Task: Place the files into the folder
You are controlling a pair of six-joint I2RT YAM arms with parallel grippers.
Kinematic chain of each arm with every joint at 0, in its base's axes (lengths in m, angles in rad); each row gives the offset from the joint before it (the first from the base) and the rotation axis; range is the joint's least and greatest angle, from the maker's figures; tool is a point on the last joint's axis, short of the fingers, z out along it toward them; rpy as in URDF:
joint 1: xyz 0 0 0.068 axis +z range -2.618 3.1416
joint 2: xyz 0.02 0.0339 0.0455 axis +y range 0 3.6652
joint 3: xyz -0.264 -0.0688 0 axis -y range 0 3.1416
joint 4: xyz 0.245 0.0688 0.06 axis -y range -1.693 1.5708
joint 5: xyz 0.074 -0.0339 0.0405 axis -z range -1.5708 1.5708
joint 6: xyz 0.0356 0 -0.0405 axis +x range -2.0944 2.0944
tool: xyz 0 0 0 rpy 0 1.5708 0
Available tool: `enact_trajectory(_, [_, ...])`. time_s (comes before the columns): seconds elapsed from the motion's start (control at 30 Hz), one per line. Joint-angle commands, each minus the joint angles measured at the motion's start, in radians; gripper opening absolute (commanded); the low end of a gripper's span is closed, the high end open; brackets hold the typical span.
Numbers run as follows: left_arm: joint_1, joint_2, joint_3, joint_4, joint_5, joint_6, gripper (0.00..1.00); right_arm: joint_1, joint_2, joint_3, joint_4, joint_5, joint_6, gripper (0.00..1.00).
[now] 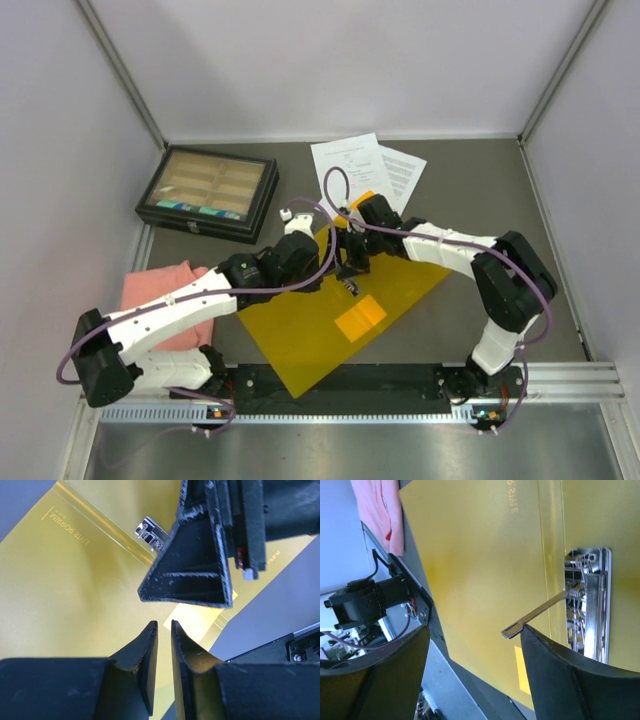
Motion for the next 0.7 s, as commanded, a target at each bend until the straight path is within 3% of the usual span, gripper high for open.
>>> enact_trajectory(0.0, [0.003,-0.052,0.01,-0.037,-0.028,-0.034,0.24,-0.006,0.065,0.087,0.103,-0.058,0.015,0.73])
enact_trajectory(0.37, [0.003,-0.138,-0.062,-0.022,0.006,-0.092,0.36,-0.008,0.297,0.322,0.079,-0.04,-0.065,0.79])
enact_trajectory(0.67, [0.004,-0.13,-0.096,0.035,0.093,-0.109,0.45,-0.018,0.484,0.546,-0.045,-0.057,-0.126,0.82])
